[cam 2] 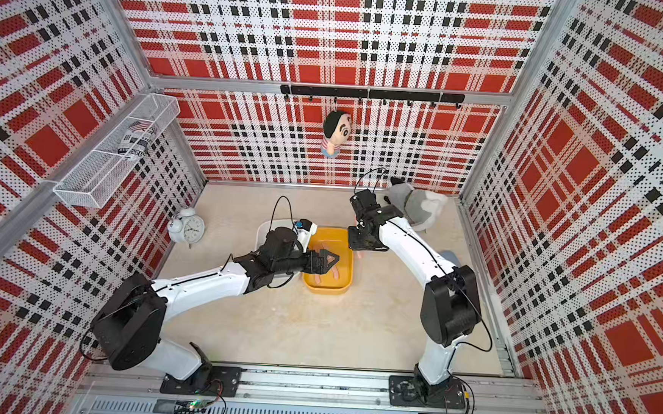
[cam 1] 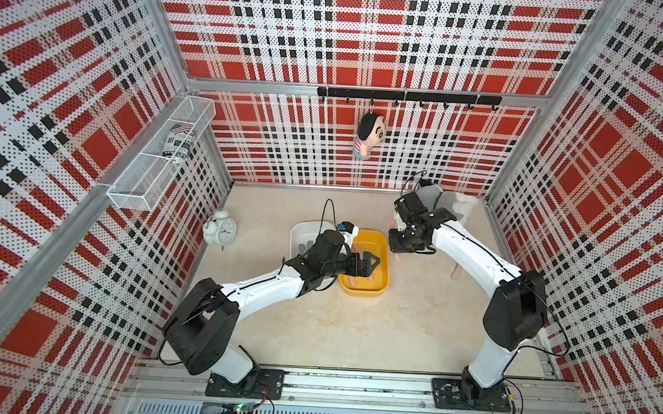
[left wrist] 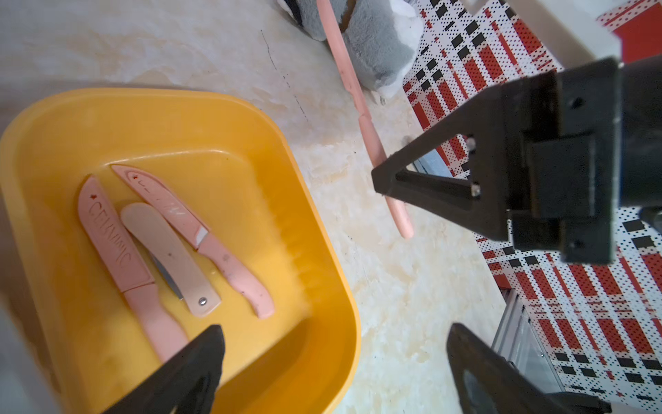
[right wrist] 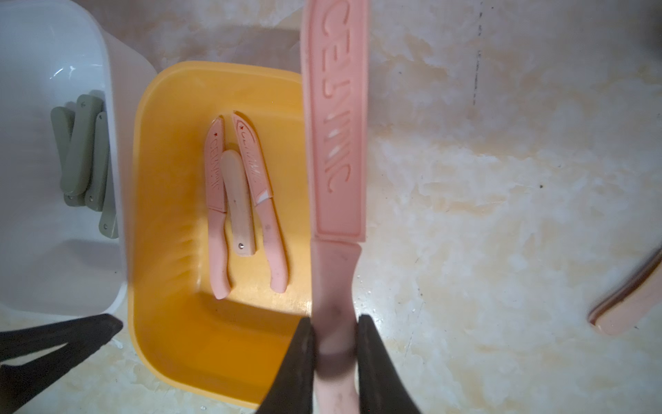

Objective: Place the fruit knives into the storage box by color
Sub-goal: Place the fruit knife in the storage box.

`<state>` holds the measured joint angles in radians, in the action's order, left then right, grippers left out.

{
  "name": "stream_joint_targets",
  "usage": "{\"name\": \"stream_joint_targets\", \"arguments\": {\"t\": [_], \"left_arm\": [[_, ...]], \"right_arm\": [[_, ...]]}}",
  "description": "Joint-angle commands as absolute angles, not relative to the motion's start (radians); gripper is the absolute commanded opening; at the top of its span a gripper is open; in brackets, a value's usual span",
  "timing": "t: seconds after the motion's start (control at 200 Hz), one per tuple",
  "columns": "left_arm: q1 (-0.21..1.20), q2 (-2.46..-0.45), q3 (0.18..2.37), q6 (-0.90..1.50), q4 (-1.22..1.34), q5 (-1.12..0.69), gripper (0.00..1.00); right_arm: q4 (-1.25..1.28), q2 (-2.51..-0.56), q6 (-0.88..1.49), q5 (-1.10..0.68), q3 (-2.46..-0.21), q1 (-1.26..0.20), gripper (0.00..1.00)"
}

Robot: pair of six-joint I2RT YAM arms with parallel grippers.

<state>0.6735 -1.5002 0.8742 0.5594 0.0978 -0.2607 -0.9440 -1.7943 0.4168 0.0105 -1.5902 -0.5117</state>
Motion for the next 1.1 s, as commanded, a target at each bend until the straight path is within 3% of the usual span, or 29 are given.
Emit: {"name": "stream_joint_targets", "arguments": {"t": [0.0, 1.092], "left_arm": [[0.659, -1.462, 0.849, 0.549, 0.09, -0.247, 0.98], [0.614, -1.379, 0.724, 0.555, 0.104, -0.25, 0.98]], "right_arm": [[-0.945, -1.83, 0.441, -0.001, -1.619, -0.541, 0.18], [-0.879, -2.085, 0.467, -0.034, -1.694, -0.609, 0.19]]}}
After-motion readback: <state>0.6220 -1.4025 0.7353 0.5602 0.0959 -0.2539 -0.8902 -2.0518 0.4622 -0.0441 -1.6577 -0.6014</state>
